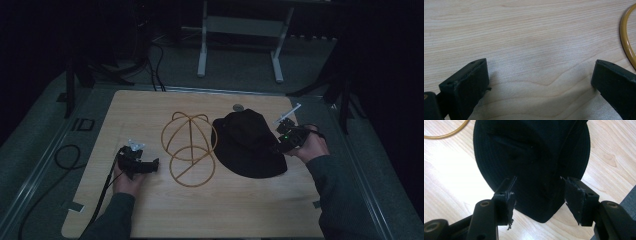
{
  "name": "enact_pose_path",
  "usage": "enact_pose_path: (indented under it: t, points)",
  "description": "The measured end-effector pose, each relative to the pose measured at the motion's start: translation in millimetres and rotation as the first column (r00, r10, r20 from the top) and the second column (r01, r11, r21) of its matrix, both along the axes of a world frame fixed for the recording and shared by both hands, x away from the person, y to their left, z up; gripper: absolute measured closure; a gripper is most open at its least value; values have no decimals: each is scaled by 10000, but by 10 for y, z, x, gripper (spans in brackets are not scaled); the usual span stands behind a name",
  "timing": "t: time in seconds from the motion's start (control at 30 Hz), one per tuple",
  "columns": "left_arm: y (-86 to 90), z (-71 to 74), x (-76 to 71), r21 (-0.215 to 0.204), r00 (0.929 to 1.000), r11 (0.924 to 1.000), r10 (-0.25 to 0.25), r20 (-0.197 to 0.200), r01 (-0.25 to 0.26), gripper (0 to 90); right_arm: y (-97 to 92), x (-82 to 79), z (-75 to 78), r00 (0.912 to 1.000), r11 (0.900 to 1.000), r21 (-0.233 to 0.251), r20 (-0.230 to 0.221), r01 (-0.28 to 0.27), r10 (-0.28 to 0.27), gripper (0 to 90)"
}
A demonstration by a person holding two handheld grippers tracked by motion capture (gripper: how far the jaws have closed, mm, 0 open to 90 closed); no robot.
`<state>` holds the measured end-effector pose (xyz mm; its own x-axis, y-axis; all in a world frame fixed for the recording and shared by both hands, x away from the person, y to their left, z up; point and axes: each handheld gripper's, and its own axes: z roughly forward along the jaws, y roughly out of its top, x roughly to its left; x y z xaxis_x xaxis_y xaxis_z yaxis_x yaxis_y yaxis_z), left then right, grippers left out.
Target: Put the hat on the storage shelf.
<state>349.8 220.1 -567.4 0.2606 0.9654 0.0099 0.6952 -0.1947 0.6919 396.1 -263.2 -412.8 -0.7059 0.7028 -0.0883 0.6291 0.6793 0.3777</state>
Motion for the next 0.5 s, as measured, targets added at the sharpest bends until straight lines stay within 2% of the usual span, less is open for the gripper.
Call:
enact_pose_path:
  t: [0.2, 0.33, 0.5]
  points:
    - [-1, 0, 0, -11, 10000, 10000, 13, -2, -13, 16, 32, 94, -14, 10000, 10000, -47, -3, -25, 25, 421]
    - [-2, 0, -1, -17, 10000, 10000, 17, -3, -17, 16, 72, 146, -35, 9995, 9996, -214, -288, -162, 155, 433]
    - [-2, 0, -1, -18, 10000, 10000, 16, -4, -16, 16, 130, 196, -54, 9993, 9992, -347, -311, -209, 198, 411]
